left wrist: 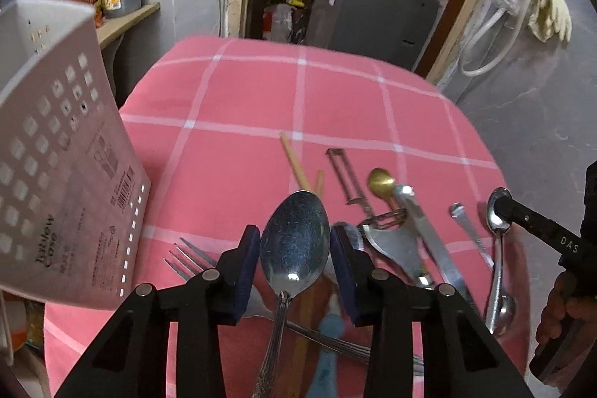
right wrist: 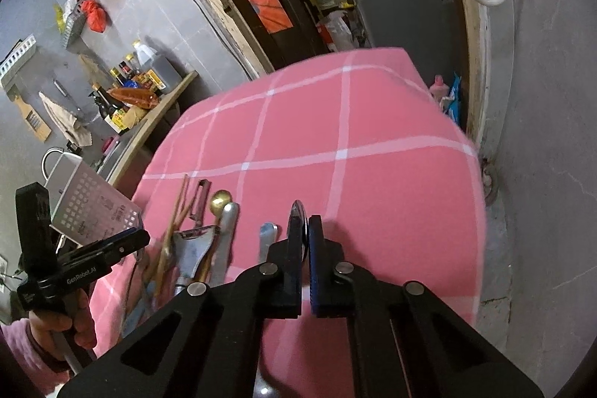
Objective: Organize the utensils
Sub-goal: 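Close the left gripper on the silver spoon while the right gripper grasps a spoon, lift both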
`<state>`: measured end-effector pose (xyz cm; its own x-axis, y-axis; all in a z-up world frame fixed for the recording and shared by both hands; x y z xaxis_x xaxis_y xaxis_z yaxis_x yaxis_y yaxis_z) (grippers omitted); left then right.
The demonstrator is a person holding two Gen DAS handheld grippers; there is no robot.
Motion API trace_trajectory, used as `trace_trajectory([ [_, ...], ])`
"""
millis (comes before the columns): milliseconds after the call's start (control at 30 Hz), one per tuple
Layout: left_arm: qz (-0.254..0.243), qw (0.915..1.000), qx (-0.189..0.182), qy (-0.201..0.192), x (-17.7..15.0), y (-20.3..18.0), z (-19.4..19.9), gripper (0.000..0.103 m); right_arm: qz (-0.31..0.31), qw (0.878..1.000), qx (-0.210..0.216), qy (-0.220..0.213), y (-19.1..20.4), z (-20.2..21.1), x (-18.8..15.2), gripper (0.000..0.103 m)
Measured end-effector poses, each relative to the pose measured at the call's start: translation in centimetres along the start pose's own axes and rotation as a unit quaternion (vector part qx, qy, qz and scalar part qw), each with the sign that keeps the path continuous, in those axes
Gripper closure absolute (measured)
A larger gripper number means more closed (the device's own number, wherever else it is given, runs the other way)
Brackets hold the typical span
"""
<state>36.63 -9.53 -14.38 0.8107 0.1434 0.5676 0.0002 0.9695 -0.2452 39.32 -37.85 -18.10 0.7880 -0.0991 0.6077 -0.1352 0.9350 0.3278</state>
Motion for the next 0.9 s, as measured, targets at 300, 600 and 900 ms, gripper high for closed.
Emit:
trace_trajectory([
  [300, -0.036, 0.9981, -0.002, -0.049, -0.3, -2.0, 4.3, 0.066, 0.011, 0.999, -0.002, -0.041, 2.1, 4.6, 0.9, 0.100],
  [600, -0.054, 0.9915, -0.017, -0.117, 0.4, -2.0, 9.0, 0.066, 0.033, 0.996, -0.014, -0.077, 5.6, 8.3, 1.1, 0.100],
  [900, 0.001, 0.9834, -0.056, -0.172, 4.3, 1.8, 15.3, 0.067, 0.075, 0.986, 0.009, -0.149, 13.1, 11.5, 4.9, 0.100],
])
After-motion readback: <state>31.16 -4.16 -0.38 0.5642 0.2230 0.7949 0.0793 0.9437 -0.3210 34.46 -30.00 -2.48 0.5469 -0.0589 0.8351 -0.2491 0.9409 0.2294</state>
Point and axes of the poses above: each gripper's, at about its wrist camera, not at the fingertips, and z roughly against the way its jaws point, y to its left, x to its top, the point moved 2 cm from there along -z, roughly the way its jaws point, and after that the axes turned 5 degrees about -x, right-handed, at the moved point
